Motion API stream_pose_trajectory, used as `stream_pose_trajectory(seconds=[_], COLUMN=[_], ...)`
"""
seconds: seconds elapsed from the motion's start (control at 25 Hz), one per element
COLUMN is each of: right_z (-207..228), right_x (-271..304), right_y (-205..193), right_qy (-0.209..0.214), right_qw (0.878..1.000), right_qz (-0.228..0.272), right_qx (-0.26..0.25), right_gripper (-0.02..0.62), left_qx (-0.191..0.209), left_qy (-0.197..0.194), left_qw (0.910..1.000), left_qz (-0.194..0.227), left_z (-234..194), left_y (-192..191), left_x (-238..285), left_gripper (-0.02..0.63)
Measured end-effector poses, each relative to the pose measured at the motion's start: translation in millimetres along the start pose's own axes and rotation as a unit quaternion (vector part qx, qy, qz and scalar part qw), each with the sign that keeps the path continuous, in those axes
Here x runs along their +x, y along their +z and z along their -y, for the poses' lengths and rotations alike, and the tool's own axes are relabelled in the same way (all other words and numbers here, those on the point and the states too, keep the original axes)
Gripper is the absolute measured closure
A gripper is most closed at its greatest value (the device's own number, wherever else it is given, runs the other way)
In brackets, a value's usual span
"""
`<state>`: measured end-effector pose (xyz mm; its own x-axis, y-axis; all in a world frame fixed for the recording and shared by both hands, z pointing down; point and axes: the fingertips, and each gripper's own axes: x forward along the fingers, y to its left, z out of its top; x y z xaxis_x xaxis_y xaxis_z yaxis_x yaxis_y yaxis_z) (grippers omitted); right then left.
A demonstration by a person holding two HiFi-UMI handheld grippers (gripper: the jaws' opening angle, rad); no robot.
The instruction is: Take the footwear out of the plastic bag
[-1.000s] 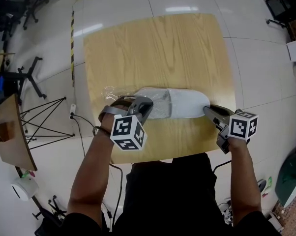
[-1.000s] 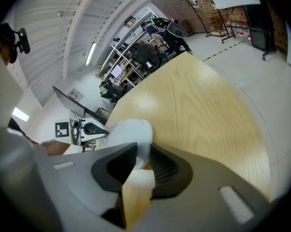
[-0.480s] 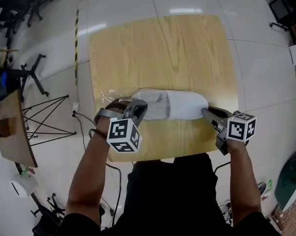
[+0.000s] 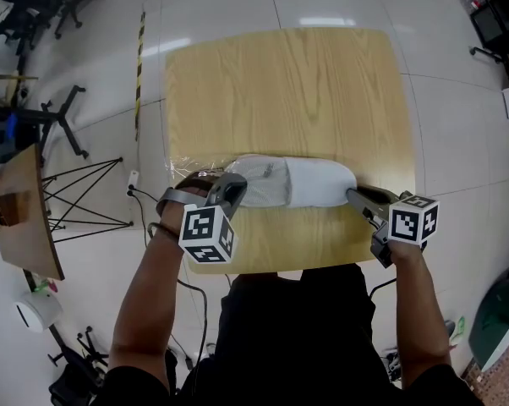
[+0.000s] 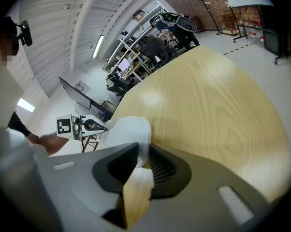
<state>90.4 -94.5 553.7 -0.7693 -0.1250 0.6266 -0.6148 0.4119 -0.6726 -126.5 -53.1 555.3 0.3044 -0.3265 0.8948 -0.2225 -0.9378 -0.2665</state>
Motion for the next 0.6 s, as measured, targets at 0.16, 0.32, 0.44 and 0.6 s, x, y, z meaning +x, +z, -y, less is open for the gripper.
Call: stream_pose_trajectory(seconds=[0.16, 0.32, 0.44, 0.6], right_z=[-3, -6, -7, -9], right_x=[2, 3, 3, 3], right_y=[-3, -4, -4, -4], right_qy=[0.005, 0.006, 0.002, -0.003], right_qw=[1.0, 1.0, 1.0, 1.0], right_qz=[-0.007, -0.011, -0.011, -0.007], right_qx=[-0.006, -0.012, -0.014, -0.013], right_gripper=[0.526, 0.528, 0.531, 0.534], left_qx=[-0.004, -0.009, -0.01, -0.012], left_qy=[-0.001, 0.001, 0.002, 0.005], left_qw=[1.0, 0.9999, 0.9999, 0.9998], left_qz=[-0.006, -0.01, -0.012, -0.013], left_z=[5, 9, 11, 11], left_y=[-8, -13, -16, -22], left_x=[-5, -10, -11, -16], left_gripper=[0.597, 0.597, 0.597, 0.597])
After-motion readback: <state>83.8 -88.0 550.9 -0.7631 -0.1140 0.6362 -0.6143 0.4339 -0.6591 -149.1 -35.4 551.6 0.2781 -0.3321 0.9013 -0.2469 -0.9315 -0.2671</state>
